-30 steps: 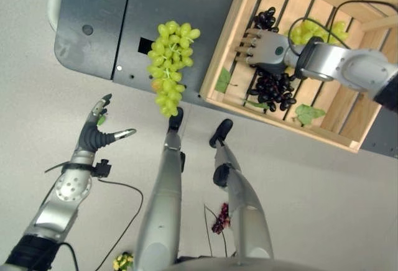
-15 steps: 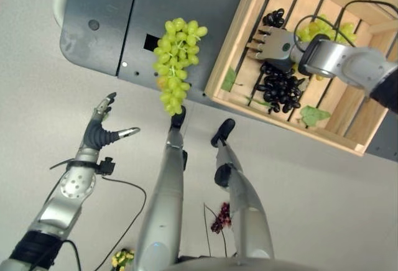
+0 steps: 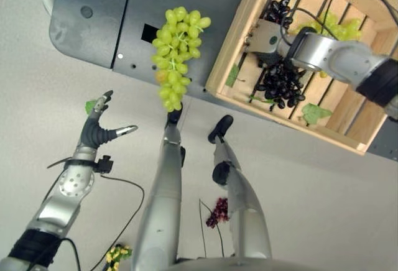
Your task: Pick up the fruits from the basket on one side to the basket on the other side
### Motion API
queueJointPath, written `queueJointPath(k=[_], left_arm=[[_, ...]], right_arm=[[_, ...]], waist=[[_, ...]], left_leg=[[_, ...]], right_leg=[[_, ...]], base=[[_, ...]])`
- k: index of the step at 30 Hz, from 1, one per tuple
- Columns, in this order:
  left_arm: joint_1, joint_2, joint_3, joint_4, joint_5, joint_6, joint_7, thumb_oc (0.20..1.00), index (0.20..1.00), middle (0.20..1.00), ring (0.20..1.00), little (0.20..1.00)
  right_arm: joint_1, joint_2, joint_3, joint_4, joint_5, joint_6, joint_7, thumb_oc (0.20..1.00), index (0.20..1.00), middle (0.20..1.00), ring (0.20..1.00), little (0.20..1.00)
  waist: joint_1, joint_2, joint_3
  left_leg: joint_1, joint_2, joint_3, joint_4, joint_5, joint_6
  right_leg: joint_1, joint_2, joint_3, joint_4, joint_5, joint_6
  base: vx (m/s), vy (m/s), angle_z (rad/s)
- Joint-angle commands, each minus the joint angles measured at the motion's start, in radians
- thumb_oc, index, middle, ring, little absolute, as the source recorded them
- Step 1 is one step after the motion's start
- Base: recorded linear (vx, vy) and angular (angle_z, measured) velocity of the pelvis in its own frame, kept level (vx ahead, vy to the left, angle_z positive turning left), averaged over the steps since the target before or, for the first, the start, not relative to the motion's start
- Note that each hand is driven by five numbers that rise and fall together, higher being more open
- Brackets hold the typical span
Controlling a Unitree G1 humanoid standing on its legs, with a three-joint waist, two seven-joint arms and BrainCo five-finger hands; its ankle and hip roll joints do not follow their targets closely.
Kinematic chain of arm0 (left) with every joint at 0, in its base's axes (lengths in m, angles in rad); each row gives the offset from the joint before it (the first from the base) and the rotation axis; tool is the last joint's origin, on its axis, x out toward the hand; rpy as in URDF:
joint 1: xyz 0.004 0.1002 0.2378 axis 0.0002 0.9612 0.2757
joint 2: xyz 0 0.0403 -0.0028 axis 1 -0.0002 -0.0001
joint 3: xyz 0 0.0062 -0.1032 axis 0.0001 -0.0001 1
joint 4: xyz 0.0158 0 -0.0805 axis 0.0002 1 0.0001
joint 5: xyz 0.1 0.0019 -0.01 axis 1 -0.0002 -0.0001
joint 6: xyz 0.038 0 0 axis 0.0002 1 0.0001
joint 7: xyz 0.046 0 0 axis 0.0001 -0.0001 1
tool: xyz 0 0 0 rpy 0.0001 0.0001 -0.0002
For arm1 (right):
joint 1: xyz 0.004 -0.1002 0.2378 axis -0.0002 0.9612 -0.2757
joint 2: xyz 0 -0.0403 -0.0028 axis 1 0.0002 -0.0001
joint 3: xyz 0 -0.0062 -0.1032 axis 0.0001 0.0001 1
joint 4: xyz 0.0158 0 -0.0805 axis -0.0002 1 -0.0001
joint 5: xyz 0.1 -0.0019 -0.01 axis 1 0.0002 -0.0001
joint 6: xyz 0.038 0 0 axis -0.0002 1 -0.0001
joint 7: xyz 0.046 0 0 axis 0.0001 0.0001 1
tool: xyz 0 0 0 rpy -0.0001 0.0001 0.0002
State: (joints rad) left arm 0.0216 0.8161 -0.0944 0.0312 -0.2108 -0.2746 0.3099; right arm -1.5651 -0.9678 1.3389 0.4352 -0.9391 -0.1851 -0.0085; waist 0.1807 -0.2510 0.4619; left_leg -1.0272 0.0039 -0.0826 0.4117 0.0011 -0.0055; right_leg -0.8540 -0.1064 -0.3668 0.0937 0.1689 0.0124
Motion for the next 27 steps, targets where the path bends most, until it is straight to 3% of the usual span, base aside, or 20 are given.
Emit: queueJointPath(k=[1,23,27], left_arm=[[0.039,0.046,0.092,-0.067,-0.004,-0.035,0.019,1.000,1.000,1.000,1.000,1.000],[0.047,0.079,0.119,-0.083,-0.008,-0.038,0.007,1.000,1.000,1.000,1.000,1.000],[0.054,0.066,0.128,-0.082,-0.013,-0.042,0.001,1.000,1.000,1.000,1.000,1.000]], right_arm=[[-0.016,-0.069,0.061,0.043,0.030,0.009,0.039,0.200,0.200,0.200,0.200,0.200],[-0.028,-0.078,0.061,0.025,0.109,0.003,0.041,0.200,0.200,0.200,0.200,0.200],[-0.067,-0.119,0.061,-0.049,0.241,-0.007,0.028,0.200,0.200,0.200,0.200,0.200]], waist=[[0.036,-0.050,0.058],[0.044,-0.059,0.058],[0.027,-0.058,0.058]], left_leg=[[0.079,-0.036,0.001,-0.001,-0.066,-0.012],[0.073,-0.034,-0.013,-0.016,-0.046,-0.014],[0.090,-0.031,-0.015,-0.041,-0.029,-0.020]], right_leg=[[0.057,-0.126,0.003,0.076,-0.011,0.169],[0.054,-0.127,-0.020,0.091,-0.015,0.169],[0.065,-0.128,-0.030,0.088,-0.015,0.171]], base=[[-0.01,0.000,0.05],[0.00,0.000,0.00],[0.00,0.000,0.00]])
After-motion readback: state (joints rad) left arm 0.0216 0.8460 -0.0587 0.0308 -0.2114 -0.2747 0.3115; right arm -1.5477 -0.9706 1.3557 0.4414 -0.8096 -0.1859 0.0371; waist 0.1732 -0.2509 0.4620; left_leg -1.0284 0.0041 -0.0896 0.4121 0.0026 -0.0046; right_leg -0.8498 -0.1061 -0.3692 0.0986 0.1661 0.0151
